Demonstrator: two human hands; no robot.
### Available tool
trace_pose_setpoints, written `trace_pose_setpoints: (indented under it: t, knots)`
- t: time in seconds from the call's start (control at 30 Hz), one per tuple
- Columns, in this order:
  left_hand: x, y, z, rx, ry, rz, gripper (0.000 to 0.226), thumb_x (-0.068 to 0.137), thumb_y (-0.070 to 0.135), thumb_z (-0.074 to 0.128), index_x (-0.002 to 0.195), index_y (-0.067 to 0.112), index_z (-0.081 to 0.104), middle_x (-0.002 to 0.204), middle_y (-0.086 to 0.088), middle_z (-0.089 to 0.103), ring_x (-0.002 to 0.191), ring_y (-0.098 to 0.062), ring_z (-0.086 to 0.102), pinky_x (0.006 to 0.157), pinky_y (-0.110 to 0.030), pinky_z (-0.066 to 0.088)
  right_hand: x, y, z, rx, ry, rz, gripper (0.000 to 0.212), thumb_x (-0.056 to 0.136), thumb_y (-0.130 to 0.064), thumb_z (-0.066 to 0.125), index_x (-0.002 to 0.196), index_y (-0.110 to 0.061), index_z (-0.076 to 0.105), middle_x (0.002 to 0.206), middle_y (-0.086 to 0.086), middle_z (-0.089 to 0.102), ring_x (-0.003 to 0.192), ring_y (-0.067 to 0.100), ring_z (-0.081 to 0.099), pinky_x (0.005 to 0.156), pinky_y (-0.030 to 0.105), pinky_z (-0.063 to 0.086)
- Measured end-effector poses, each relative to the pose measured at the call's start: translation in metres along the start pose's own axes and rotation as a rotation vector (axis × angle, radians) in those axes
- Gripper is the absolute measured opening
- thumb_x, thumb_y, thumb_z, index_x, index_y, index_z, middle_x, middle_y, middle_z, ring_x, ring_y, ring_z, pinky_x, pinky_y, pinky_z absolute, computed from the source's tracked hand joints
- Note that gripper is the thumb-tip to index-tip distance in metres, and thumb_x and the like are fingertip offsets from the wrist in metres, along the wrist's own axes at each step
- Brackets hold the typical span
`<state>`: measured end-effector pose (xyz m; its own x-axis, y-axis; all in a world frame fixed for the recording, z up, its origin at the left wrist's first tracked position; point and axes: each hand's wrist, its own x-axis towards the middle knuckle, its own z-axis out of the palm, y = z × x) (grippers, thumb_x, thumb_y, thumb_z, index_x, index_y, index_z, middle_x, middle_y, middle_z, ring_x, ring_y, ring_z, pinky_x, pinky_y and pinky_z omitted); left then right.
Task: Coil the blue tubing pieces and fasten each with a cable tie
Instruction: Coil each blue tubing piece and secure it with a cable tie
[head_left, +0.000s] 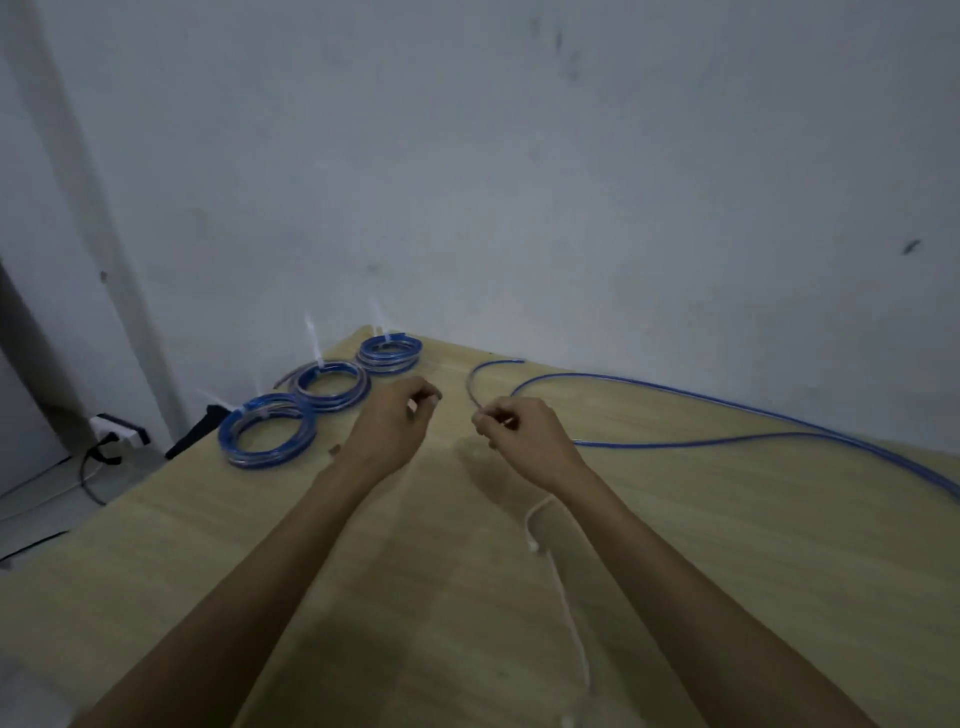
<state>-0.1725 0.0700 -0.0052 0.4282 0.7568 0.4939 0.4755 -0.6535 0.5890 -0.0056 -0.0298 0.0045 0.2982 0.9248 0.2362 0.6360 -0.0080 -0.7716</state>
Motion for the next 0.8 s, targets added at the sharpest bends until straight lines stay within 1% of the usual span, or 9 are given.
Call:
trace_pose_setpoints:
  t: [0.07, 0.13, 0.27, 0.37, 0.5, 0.57, 0.63, 0.7, 0.8]
  knots:
    - [0.003, 0.018, 0.03, -0.009, -0.084, 0.06, 0.019, 0.099, 0.01, 0.054, 0.108, 0.014, 0.07, 0.101, -0.006, 0.066, 0.077, -0.016, 0.058, 0.077, -0.032, 0.049, -0.022, 0.026, -0.03, 0.049, 0.038, 0.033, 0.015, 0.096, -0.023, 0.065, 0.084, -0.019, 0.074, 0.078, -0.006, 0.073, 0.068, 0.006, 0.067, 0.066, 0.019, 0.05]
    - [0.003, 0.033, 0.057, -0.02, -0.166, 0.121, 0.025, 0.095, 0.001, 0.054, 0.109, 0.014, 0.07, 0.103, -0.01, 0.064, 0.084, -0.023, 0.06, 0.083, -0.038, 0.05, -0.041, 0.052, -0.054, 0.048, 0.089, 0.082, 0.015, 0.096, -0.022, 0.065, 0.087, -0.017, 0.075, 0.079, -0.006, 0.073, 0.067, 0.006, 0.067, 0.065, 0.02, 0.051]
    - [0.003, 0.052, 0.1, 0.046, -0.293, 0.137, 0.037, 0.092, -0.002, 0.055, 0.119, 0.02, 0.068, 0.123, -0.005, 0.059, 0.108, -0.025, 0.057, 0.093, -0.041, 0.048, -0.06, 0.088, -0.079, 0.026, 0.179, 0.172, 0.015, 0.097, -0.026, 0.064, 0.09, -0.02, 0.075, 0.081, -0.006, 0.073, 0.071, 0.007, 0.067, 0.071, 0.025, 0.053]
    - [0.006, 0.056, 0.122, 0.222, -0.324, 0.195, 0.039, 0.092, 0.006, 0.058, 0.128, 0.019, 0.066, 0.128, -0.007, 0.059, 0.117, -0.03, 0.049, 0.099, -0.041, 0.043, -0.058, 0.101, -0.083, 0.025, 0.231, 0.179, 0.015, 0.096, -0.026, 0.065, 0.088, -0.02, 0.076, 0.077, -0.007, 0.072, 0.074, 0.009, 0.067, 0.076, 0.032, 0.054]
    - [0.017, 0.055, 0.129, 0.323, -0.268, 0.161, 0.022, 0.095, 0.022, 0.062, 0.116, 0.02, 0.07, 0.124, -0.005, 0.061, 0.117, -0.03, 0.048, 0.094, -0.04, 0.036, -0.044, 0.103, -0.081, -0.038, 0.235, 0.09, 0.011, 0.095, -0.02, 0.065, 0.097, -0.018, 0.076, 0.094, -0.003, 0.073, 0.082, 0.012, 0.067, 0.081, 0.034, 0.055]
    - [0.022, 0.058, 0.13, 0.325, -0.272, 0.161, 0.013, 0.094, 0.024, 0.062, 0.105, 0.02, 0.07, 0.117, -0.004, 0.063, 0.115, -0.029, 0.05, 0.091, -0.038, 0.034, -0.037, 0.101, -0.077, -0.109, 0.221, 0.044, 0.018, 0.096, -0.017, 0.062, 0.11, -0.017, 0.072, 0.11, -0.002, 0.069, 0.088, 0.011, 0.063, 0.088, 0.033, 0.052]
    - [0.023, 0.067, 0.131, 0.304, -0.301, 0.208, 0.01, 0.096, 0.023, 0.059, 0.101, 0.02, 0.067, 0.109, -0.002, 0.063, 0.112, -0.026, 0.052, 0.091, -0.037, 0.031, -0.034, 0.1, -0.075, -0.236, 0.207, -0.006, 0.028, 0.096, -0.015, 0.058, 0.123, -0.018, 0.066, 0.123, -0.002, 0.064, 0.104, 0.014, 0.058, 0.092, 0.036, 0.049]
    - [0.025, 0.078, 0.13, 0.258, -0.324, 0.282, 0.008, 0.097, 0.021, 0.056, 0.099, 0.02, 0.064, 0.1, 0.0, 0.062, 0.105, -0.025, 0.056, 0.089, -0.035, 0.03, -0.035, 0.098, -0.078, -0.415, 0.186, -0.059, 0.037, 0.096, -0.013, 0.055, 0.133, -0.019, 0.06, 0.132, -0.004, 0.059, 0.118, 0.019, 0.049, 0.09, 0.037, 0.047]
    - [0.029, 0.099, 0.122, 0.174, -0.334, 0.352, 0.007, 0.098, 0.017, 0.056, 0.096, 0.014, 0.062, 0.089, -0.002, 0.066, 0.09, -0.028, 0.062, 0.079, -0.038, 0.037, -0.035, 0.099, -0.089, -0.627, 0.192, -0.075, 0.039, 0.095, -0.013, 0.054, 0.134, -0.017, 0.058, 0.131, -0.002, 0.058, 0.122, 0.024, 0.046, 0.083, 0.04, 0.047]
